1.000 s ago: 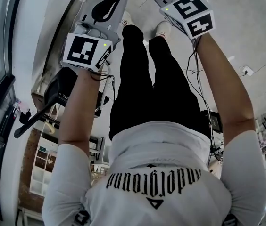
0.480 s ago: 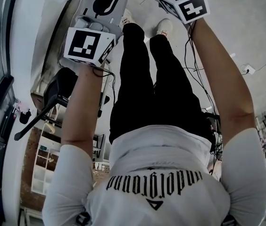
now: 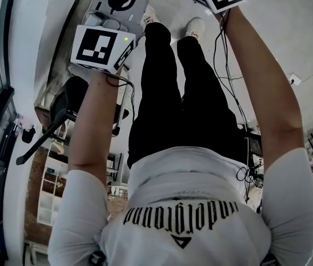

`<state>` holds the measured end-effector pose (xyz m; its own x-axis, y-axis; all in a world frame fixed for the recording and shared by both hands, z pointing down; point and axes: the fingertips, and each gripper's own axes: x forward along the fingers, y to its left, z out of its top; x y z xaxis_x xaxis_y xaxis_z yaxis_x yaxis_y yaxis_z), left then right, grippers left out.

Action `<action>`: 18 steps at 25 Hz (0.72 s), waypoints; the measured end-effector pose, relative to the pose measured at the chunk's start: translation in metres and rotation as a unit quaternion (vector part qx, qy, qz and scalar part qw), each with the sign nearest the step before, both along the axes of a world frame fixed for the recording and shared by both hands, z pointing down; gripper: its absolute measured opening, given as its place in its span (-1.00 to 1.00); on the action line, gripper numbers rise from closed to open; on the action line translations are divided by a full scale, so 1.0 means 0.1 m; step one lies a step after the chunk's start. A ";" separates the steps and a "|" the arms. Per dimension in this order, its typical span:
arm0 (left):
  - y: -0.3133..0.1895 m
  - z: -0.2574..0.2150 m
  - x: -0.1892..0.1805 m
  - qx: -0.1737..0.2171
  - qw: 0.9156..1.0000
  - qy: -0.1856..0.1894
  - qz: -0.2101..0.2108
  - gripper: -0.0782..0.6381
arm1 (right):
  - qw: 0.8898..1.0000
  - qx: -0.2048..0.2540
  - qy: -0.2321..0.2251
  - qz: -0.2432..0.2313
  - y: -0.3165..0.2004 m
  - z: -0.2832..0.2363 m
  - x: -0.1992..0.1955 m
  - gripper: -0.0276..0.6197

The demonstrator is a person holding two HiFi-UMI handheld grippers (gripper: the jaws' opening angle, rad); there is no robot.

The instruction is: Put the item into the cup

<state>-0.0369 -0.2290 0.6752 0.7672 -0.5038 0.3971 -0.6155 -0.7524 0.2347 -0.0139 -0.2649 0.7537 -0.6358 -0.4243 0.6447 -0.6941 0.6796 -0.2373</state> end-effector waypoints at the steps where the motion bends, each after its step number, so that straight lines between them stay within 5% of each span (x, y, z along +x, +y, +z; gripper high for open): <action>1: -0.01 0.00 -0.01 0.001 1.000 -0.001 0.001 -0.74 | 1.000 0.000 0.000 0.000 0.01 -0.02 0.00 -0.71; 18: 0.10 -0.17 0.08 0.007 1.000 0.006 0.019 -0.74 | 1.000 -0.010 -0.005 0.004 0.05 -0.19 -0.06 -0.70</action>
<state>-0.0288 -0.2192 0.6578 0.7899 -0.4799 0.3818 -0.5844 -0.7779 0.2311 -0.0200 -0.2595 0.7344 -0.6397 -0.4162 0.6462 -0.6963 0.6698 -0.2579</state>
